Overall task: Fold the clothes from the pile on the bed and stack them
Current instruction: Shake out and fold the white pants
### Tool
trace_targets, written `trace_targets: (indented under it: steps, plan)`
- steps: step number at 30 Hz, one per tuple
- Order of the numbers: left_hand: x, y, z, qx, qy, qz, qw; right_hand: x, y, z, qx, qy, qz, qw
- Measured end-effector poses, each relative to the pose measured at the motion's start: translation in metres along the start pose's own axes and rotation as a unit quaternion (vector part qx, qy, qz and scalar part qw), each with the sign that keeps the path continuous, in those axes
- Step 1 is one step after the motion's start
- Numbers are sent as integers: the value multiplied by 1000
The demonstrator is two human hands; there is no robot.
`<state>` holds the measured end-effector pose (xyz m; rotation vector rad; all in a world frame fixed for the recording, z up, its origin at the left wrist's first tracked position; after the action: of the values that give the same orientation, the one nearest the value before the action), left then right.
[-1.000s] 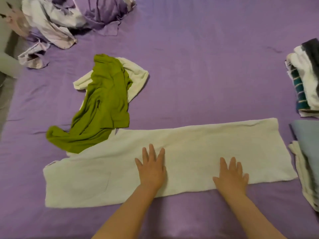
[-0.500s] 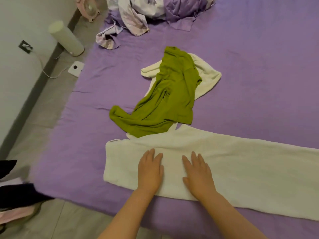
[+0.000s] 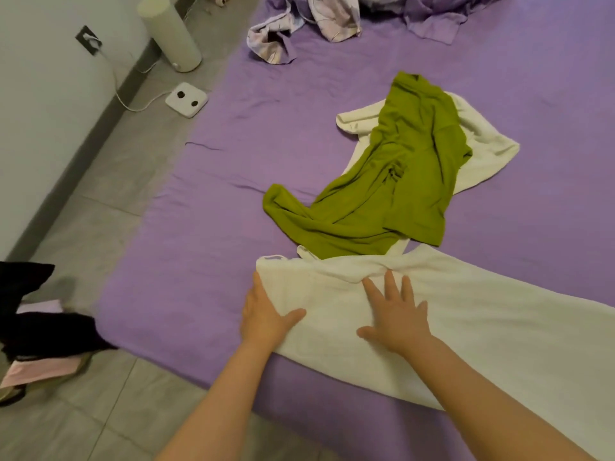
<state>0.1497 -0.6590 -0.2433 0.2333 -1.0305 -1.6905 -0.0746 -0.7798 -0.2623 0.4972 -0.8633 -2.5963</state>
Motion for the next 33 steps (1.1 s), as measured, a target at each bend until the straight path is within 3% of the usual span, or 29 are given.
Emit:
trace_targets:
  steps: [5,10,14,19,21,25,28,30,33]
  plan:
    - [-24,11,-15,-61,54,119,990,-11,-21,13,40,-20,-11,999]
    - [-16,17,7,-141,80,350,923,-6,-9,10,12,-8,-16,1000]
    - [8,22,33,-225,42,459,858,-6,10,27,30,8,-142,989]
    - [44,24,68,-282,26,532,798,-26,42,67,101,100,-327,934]
    - [68,25,83,-282,9,533,798,-33,52,85,91,119,-394,907]
    - [126,15,117,-278,-51,449,848,-26,74,120,85,136,-540,826]
    - [168,-3,142,-275,-109,400,867,12,89,141,96,110,-610,779]
    - [186,-24,155,-287,-121,386,868,44,93,156,92,103,-614,777]
    - [206,-67,172,-324,-117,374,861,93,85,161,130,45,-493,859]
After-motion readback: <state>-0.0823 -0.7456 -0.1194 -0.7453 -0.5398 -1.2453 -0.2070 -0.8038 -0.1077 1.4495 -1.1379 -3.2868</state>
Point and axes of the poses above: each hand's wrist, its own z-axis away from the middle knuckle, its own y-axis out of the back of the hand, x = y × z, the point moved 6 cm from there along -z, towards the middle knuckle, and after that the axes turned 4 degrees about -x, right-handed, at the moved point
